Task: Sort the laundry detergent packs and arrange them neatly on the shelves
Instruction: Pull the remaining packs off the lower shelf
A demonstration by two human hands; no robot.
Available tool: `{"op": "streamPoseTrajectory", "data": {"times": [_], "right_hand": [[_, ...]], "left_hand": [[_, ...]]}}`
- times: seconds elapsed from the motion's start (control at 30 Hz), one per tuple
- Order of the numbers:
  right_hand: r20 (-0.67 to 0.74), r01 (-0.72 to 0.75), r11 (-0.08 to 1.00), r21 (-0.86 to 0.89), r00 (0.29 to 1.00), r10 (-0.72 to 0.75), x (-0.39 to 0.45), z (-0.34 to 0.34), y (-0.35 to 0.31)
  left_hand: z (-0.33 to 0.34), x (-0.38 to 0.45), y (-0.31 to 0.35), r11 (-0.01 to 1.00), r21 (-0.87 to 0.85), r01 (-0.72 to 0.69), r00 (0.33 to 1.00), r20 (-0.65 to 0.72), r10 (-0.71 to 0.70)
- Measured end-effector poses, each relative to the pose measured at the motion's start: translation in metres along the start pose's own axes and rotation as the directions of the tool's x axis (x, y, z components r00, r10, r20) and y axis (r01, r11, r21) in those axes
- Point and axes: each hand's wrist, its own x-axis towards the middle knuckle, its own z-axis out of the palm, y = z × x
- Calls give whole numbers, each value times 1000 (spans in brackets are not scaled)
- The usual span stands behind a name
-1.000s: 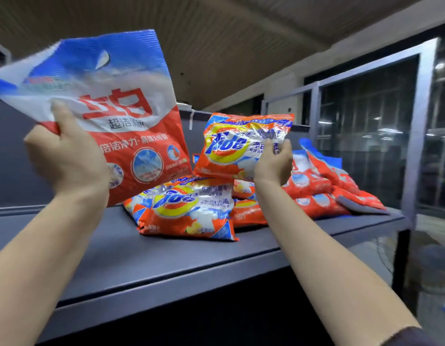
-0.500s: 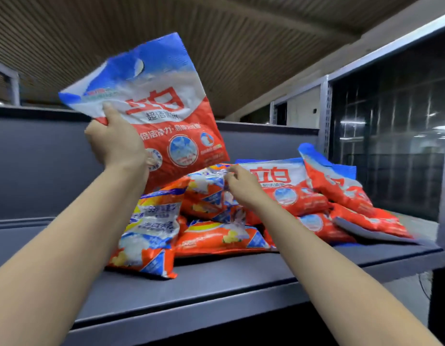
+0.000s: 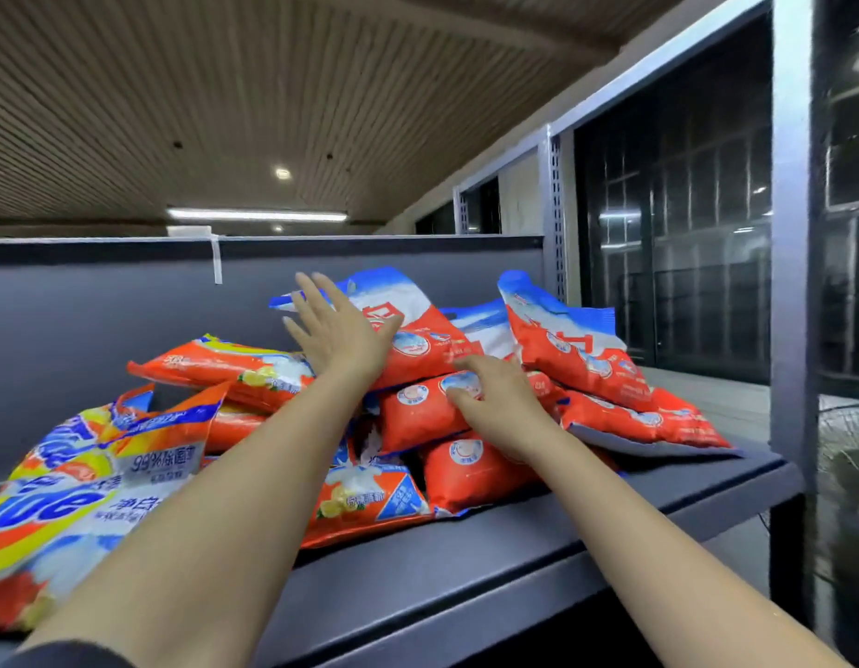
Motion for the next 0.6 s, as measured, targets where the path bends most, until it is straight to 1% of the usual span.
{"op": "streamPoseTrajectory", "data": {"times": [0.03, 0.07, 0.1, 0.13, 0.17, 0.2, 0.23, 0.27, 0.33, 0.4, 0.43, 0.53, 0.6], "right_hand": [[-12, -3, 1000, -5, 1000, 3, 1, 2, 0], [-24, -11, 1000, -19, 1000, 10, 3, 4, -1], [-32, -16, 999, -39, 999, 15, 5, 5, -2], [-33, -22, 998, -54, 999, 21, 6, 6, -2], [-34, -27, 998, -58, 999, 25, 6, 7, -2], [-34, -27, 998, -57, 999, 25, 6, 7, -2], [-34, -21, 998, -55, 999, 19, 5, 7, -1], [-33, -12, 999, -51, 999, 10, 5, 7, -1], [-31, 1, 999, -36, 1000, -2, 3, 5, -1], [-31, 13, 1000, -10, 999, -13, 0, 2, -4], [-42, 20, 1000, 9, 999, -19, -2, 1, -6], [-91, 23, 997, 73, 996, -16, -9, 0, -17], [-94, 19, 994, 112, 996, -8, -15, 1, -29]], "left_hand": [[3, 0, -2, 990, 98, -106, 993, 55, 101], [4, 1, -5, 964, 154, -216, 970, 148, 193], [3, 2, -9, 946, 145, -289, 934, 259, 245], [0, 2, -13, 944, 95, -317, 889, 376, 261], [-2, 1, -16, 948, 52, -315, 847, 466, 255], [-3, 0, -17, 947, 51, -319, 827, 503, 251], [-3, -3, -17, 937, 87, -337, 832, 493, 254], [-3, -6, -17, 926, 133, -354, 856, 445, 263], [-2, -13, -17, 916, 184, -357, 911, 284, 298], [-5, -19, -18, 932, 157, -327, 941, 141, 306], [-9, -21, -19, 946, 124, -301, 952, 98, 290], [-26, -25, -27, 975, 22, -223, 974, 34, 222], [-41, -29, -37, 978, -14, -210, 978, 8, 210]]}}
